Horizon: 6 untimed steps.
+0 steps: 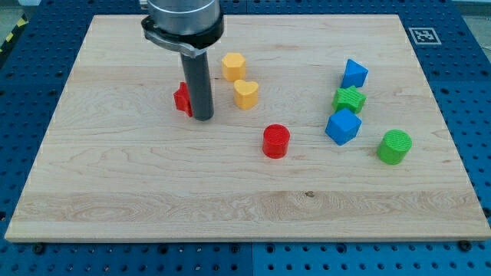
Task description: Push the yellow heart right a bit
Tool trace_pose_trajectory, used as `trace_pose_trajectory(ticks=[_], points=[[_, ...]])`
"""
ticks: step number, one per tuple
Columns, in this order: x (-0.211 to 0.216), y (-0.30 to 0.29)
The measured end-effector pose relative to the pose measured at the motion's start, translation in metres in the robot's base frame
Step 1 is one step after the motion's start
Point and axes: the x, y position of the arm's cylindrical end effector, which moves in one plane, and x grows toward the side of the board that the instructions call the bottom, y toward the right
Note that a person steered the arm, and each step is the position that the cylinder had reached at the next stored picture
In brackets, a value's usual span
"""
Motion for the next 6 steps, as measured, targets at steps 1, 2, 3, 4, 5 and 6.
trace_pose_trajectory(ticks=[1,2,3,4,5,6], points=[[-0.028,0.023],[-0.034,0.030],[-0.034,0.047],[-0.034,0.063],[-0.029,0.063],[0.001,0.063]])
